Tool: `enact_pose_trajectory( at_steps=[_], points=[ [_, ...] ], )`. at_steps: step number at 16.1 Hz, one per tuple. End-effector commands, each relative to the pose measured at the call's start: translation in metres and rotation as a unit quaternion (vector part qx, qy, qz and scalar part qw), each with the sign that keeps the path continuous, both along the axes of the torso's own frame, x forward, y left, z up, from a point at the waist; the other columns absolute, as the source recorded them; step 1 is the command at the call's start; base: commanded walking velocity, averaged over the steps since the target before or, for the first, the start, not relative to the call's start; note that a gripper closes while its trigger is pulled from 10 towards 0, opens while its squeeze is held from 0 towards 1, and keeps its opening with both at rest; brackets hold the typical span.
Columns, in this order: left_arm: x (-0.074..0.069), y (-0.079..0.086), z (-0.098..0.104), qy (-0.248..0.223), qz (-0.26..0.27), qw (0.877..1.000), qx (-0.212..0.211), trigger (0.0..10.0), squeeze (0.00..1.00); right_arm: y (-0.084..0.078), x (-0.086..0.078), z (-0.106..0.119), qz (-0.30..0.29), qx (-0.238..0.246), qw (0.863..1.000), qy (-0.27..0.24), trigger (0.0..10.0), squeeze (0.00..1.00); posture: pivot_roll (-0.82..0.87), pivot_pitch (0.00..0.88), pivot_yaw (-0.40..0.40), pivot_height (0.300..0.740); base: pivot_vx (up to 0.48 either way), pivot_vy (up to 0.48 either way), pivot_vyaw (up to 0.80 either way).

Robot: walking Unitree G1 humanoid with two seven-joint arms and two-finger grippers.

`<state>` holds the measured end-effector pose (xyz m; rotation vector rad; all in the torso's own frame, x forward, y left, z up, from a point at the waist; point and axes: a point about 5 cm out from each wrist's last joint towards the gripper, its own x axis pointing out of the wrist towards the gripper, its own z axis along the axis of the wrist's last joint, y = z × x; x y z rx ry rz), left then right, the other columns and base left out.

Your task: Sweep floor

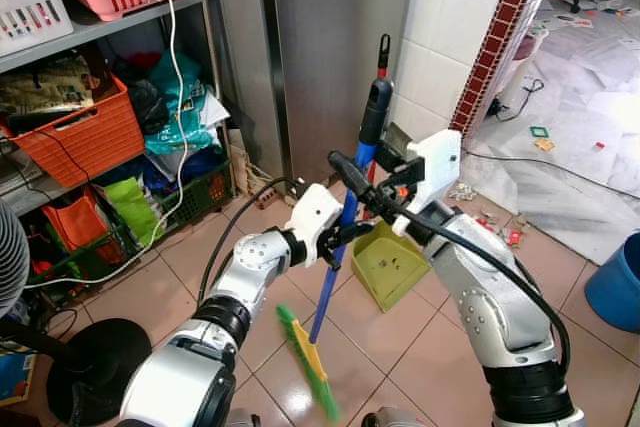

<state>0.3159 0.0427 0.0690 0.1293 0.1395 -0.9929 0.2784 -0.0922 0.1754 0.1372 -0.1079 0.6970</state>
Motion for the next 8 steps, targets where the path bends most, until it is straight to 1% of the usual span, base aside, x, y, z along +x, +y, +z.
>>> enact_pose_trajectory(
  at_steps=[1,2,3,4,6,8],
  points=[
    [0.003,-0.008,0.01,-0.032,-0.018,0.999,0.006,0.0,0.0,0.008,0.002,0.0,0.011,-0.008,1.0,0.006,10.0,0.79,-0.18,0.0,0.023,0.74,0.0,0.0,0.0],
    [0.002,-0.008,0.009,-0.032,-0.019,0.999,0.008,0.0,0.0,0.01,0.003,0.001,0.01,-0.011,1.0,0.005,10.0,0.02,-0.18,0.0,0.023,0.74,0.0,0.0,0.0],
    [0.001,-0.01,0.008,-0.033,-0.02,0.999,0.009,0.0,0.0,0.014,0.007,0.001,0.003,-0.02,1.0,0.007,10.0,0.0,-0.18,0.0,0.023,0.74,0.0,0.0,0.0],
    [0.001,-0.01,0.008,-0.033,-0.02,0.999,0.009,0.0,0.0,0.014,0.007,0.001,0.003,-0.02,1.0,0.007,10.0,0.0,-0.18,0.0,0.023,0.74,0.0,0.0,0.0],
    [0.001,-0.011,0.008,-0.033,-0.022,0.999,0.01,0.0,0.0,0.021,0.01,0.004,-0.008,-0.008,1.0,0.012,10.0,0.0,-0.18,0.0,0.023,0.74,0.0,0.0,0.0],
    [0.0,-0.012,0.007,-0.033,-0.023,0.999,0.011,0.0,0.0,0.022,0.011,0.005,-0.012,-0.007,1.0,0.013,10.0,0.0,-0.18,0.0,0.022,0.74,0.0,0.0,0.0]
  ],
)
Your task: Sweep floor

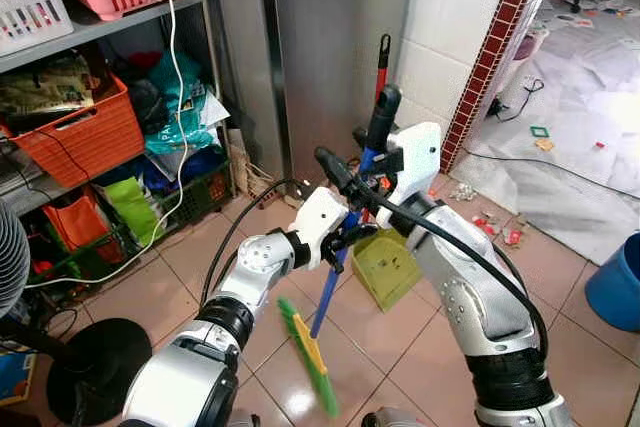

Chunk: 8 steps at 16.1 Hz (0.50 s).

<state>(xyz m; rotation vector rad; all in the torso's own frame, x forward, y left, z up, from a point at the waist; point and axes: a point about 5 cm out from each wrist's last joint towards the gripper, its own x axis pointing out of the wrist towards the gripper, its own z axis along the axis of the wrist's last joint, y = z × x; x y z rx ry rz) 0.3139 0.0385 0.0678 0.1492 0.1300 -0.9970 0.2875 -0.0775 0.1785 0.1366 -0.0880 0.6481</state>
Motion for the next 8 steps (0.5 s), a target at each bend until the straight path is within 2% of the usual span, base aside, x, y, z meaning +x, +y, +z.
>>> enact_pose_trajectory(
  at_steps=[1,5,6,7,8],
  points=[
    [0.002,-0.008,0.009,-0.025,-0.02,0.999,0.005,0.0,0.0,0.007,0.003,0.003,0.009,-0.005,1.0,0.003,10.0,0.0,-0.19,0.0,0.021,0.74,0.0,0.0,0.0],
    [0.001,-0.01,0.008,-0.025,-0.02,0.999,0.007,0.0,0.0,0.007,0.011,0.008,-0.019,-0.014,1.0,0.011,10.0,0.0,-0.19,0.0,0.018,0.74,0.0,0.0,0.0],
    [0.001,-0.01,0.007,-0.025,-0.02,0.999,0.008,0.0,0.0,0.006,0.013,0.008,-0.025,-0.021,0.999,0.012,5.3,0.0,-0.19,0.0,0.018,0.74,0.0,0.0,0.0],
    [0.001,-0.01,0.007,-0.025,-0.02,0.999,0.008,0.0,0.0,0.006,0.013,0.007,-0.028,-0.022,0.999,0.014,3.5,0.0,-0.19,0.0,0.018,0.74,0.0,0.0,0.0],
    [0.001,-0.01,0.007,-0.026,-0.019,0.999,0.008,0.0,0.0,0.004,0.014,0.007,-0.034,-0.021,0.999,0.017,0.0,0.0,-0.19,0.0,0.018,0.74,0.0,0.0,0.0]
  ],
)
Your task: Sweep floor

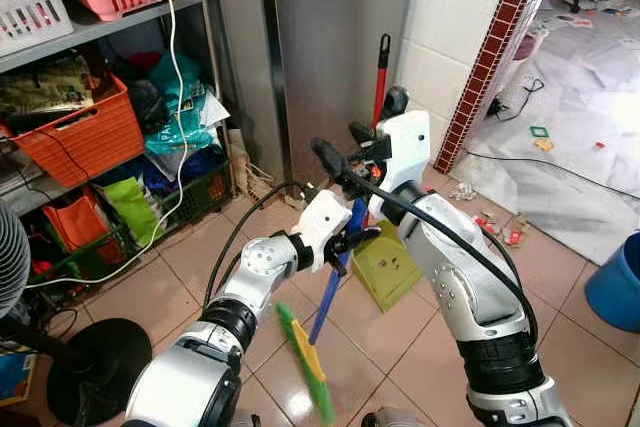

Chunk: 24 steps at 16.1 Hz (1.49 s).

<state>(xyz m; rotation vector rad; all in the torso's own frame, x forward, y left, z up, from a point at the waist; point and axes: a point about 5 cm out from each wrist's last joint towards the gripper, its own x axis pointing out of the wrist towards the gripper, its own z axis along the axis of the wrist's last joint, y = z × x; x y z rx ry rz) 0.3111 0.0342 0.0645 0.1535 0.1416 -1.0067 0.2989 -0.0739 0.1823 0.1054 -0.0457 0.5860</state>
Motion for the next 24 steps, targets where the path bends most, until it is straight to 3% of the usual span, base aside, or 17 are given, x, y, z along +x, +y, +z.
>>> enact_pose_trajectory(
  at_steps=[1,2,3,4,9,21,22,23,24],
  points=[
    [0.004,-0.006,0.011,-0.03,-0.013,0.999,0.003,0.0,0.0,-0.001,0.004,0.003,-0.006,-0.002,1.0,0.0,0.0,0.0,-0.19,0.0,0.018,0.74,0.0,0.0,0.0],
    [0.004,-0.006,0.011,-0.03,-0.013,0.999,0.003,0.0,0.0,-0.002,0.004,0.003,-0.008,-0.002,1.0,0.001,0.0,0.0,-0.19,0.0,0.018,0.74,0.0,0.0,0.0],
    [0.005,-0.005,0.011,-0.03,-0.012,0.999,0.003,0.0,0.0,-0.005,0.005,0.004,-0.012,-0.005,1.0,0.002,8.4,0.0,-0.19,0.0,0.018,0.74,0.0,0.0,0.0],
    [0.005,-0.005,0.011,-0.03,-0.011,0.999,0.003,0.0,0.0,-0.007,0.006,0.004,-0.016,-0.007,1.0,0.003,10.0,0.0,-0.19,0.0,0.018,0.74,0.0,0.0,0.0],
    [0.007,-0.002,0.011,-0.029,0.002,1.0,0.001,0.0,0.0,-0.019,0.006,0.004,-0.036,0.018,0.999,0.019,10.0,0.0,-0.19,0.0,0.022,0.74,0.0,0.0,0.0],
    [0.009,0.0,0.012,-0.028,0.006,1.0,0.005,0.0,0.0,-0.019,0.005,0.009,-0.042,0.05,0.998,0.016,10.0,0.0,-0.19,0.0,0.027,0.74,0.0,0.0,0.0],
    [0.009,0.0,0.012,-0.028,0.006,1.0,0.005,0.0,0.0,-0.019,0.005,0.009,-0.043,0.055,0.997,0.016,8.6,0.0,-0.19,0.0,0.027,0.74,0.0,0.0,0.0],
    [0.009,0.0,0.012,-0.028,0.006,1.0,0.006,0.0,0.0,-0.019,0.005,0.01,-0.044,0.057,0.997,0.016,1.1,0.0,-0.19,0.0,0.027,0.74,0.0,0.0,0.0],
    [0.009,0.0,0.012,-0.028,0.006,1.0,0.006,0.0,0.0,-0.019,0.005,0.01,-0.044,0.061,0.997,0.016,0.0,0.0,-0.19,0.0,0.027,0.74,0.0,0.0,0.0]
  ],
)
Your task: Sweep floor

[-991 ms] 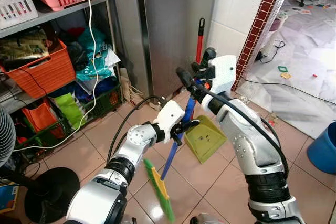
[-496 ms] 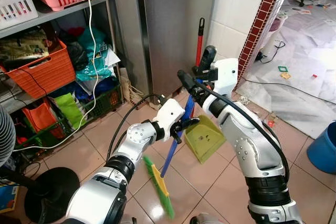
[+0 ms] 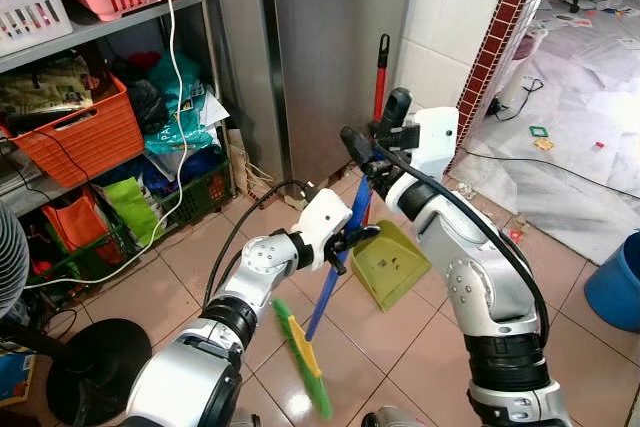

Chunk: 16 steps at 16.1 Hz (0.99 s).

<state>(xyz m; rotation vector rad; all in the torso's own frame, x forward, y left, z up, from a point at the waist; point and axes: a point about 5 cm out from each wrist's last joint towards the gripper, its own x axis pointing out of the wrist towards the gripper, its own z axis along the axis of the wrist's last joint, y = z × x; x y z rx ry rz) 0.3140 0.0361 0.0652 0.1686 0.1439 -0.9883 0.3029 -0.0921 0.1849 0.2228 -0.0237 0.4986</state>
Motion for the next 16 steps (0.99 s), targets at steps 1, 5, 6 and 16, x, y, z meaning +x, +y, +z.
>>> enact_pose_trajectory(
  at_steps=[1,5,6,16],
  points=[
    [0.0062,-0.0023,0.0107,-0.024,-0.002,1.0,-0.001,0.0,0.0,-0.0007,0.0003,0.0072,-0.004,0.008,1.0,-0.013,0.0,0.0,-0.2,0.0,0.029,0.74,0.0,0.0,0.0],
    [0.0067,-0.0021,0.0108,-0.025,0.001,1.0,0.0,0.0,0.0,-0.001,-0.0003,0.0067,-0.004,0.01,1.0,-0.012,0.0,0.0,-0.2,0.0,0.029,0.74,0.0,0.0,0.0],
    [0.007,-0.0018,0.0108,-0.025,0.002,1.0,0.0,0.0,0.0,-0.0012,-0.0003,0.0067,-0.005,0.011,1.0,-0.013,0.0,0.0,-0.2,0.0,0.028,0.74,0.0,0.0,0.0],
    [0.0101,0.0005,0.0126,-0.03,0.021,0.999,-0.002,0.0,0.0,-0.0004,-0.0035,0.0043,-0.011,0.021,1.0,-0.011,0.0,0.0,-0.2,0.0,0.025,0.74,0.0,0.0,0.0]
  ],
)
